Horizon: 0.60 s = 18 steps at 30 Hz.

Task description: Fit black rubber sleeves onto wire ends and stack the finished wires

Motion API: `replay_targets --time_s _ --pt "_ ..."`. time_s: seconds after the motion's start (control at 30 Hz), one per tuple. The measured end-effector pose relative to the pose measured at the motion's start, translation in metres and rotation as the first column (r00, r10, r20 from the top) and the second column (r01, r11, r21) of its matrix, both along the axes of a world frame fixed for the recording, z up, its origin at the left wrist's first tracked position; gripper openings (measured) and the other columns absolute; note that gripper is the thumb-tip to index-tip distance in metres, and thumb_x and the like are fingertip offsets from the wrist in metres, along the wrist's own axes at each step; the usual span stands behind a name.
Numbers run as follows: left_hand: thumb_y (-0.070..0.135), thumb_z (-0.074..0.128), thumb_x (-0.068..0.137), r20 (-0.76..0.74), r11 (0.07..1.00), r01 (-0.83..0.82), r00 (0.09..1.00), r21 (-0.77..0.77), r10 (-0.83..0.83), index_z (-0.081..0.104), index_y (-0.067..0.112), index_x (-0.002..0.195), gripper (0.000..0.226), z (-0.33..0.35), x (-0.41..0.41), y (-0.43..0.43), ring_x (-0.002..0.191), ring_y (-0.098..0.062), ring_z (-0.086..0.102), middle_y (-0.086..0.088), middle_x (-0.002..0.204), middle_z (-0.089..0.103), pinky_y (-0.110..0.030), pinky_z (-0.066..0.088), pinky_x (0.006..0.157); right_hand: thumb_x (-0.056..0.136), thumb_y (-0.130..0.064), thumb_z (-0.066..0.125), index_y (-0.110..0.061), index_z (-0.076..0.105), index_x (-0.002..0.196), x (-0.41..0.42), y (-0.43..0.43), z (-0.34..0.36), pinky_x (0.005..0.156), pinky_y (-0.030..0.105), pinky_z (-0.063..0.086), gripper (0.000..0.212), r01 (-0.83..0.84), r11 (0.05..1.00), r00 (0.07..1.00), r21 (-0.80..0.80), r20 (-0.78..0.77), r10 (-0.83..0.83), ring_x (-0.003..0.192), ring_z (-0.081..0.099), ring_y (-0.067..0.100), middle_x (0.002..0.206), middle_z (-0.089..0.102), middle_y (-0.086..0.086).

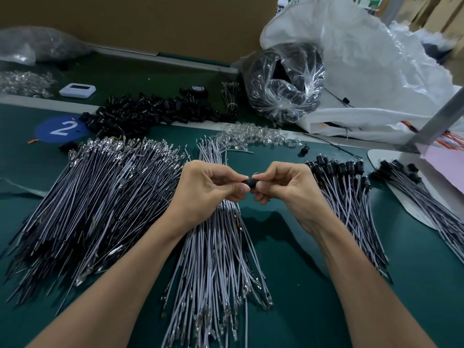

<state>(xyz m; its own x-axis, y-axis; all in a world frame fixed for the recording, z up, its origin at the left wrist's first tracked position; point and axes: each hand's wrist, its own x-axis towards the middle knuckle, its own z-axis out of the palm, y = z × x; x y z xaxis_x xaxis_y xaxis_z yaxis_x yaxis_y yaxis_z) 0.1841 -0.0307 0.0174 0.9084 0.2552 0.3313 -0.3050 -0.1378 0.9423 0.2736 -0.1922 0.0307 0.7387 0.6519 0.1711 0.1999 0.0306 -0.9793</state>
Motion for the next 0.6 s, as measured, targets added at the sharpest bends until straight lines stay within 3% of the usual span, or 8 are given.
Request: replay_targets --time_s 0.13,0.27,0.4,0.5,0.6 --pt "0.012 0.077 0.067 0.007 0.999 0.011 1.0 -0.034 -0.01 0.075 0.01 0.088 0.021 0.004 0.0 0.0 0.063 -0.019 0.073 -0.007 0.071 0.075 -0.024 0.058 0.06 0.079 0.012 0.068 -0.008 0.069 0.075 -0.002 0.001 0.004 0.056 0.02 0.052 0.021 0.0 0.999 1.0 0.041 0.0 0.0 0.056 0.066 0.015 0.065 0.07 0.007" --pt "0.012 0.076 0.069 0.041 0.972 0.052 0.998 -0.23 -0.043 0.074 0.007 0.089 0.02 0.013 -0.002 -0.007 0.065 -0.019 0.074 -0.009 0.075 0.076 -0.022 0.057 0.059 0.08 -0.009 0.07 -0.017 0.073 0.084 -0.01 0.004 0.018 0.066 0.019 0.051 0.01 -0.051 0.977 0.998 0.207 -0.03 0.058 0.068 0.063 0.011 0.076 0.071 0.0" --pt "0.022 0.085 0.069 0.026 0.935 0.181 0.983 -0.305 -0.182 0.077 0.015 0.097 0.029 0.017 -0.006 -0.006 0.078 -0.025 0.075 -0.013 0.09 0.076 -0.028 0.059 0.067 0.084 -0.021 0.062 -0.011 0.067 0.09 -0.019 -0.003 0.035 0.073 0.021 0.053 0.013 -0.049 0.981 0.999 0.188 0.024 0.045 0.078 0.064 0.01 0.083 0.07 -0.002" --pt "0.055 0.079 0.068 0.058 0.896 0.167 0.986 -0.412 -0.156 0.076 0.019 0.104 0.051 0.021 -0.007 0.0 0.082 -0.025 0.075 -0.012 0.098 0.076 -0.03 0.06 0.07 0.089 -0.026 0.055 -0.014 0.07 0.089 -0.008 -0.043 0.064 0.066 0.021 0.056 0.02 0.017 0.956 0.998 0.293 -0.063 0.002 0.072 0.068 0.012 0.084 0.072 0.004" --pt "0.06 0.072 0.07 0.04 0.872 0.077 0.997 -0.483 -0.066 0.075 0.016 0.102 0.054 0.022 -0.006 0.005 0.079 -0.023 0.074 -0.012 0.097 0.076 -0.03 0.061 0.07 0.087 -0.037 0.059 -0.02 0.076 0.084 0.01 -0.106 0.101 0.053 0.015 0.052 0.025 0.126 0.966 0.99 0.226 -0.086 -0.109 0.058 0.064 0.005 0.07 0.069 -0.002"
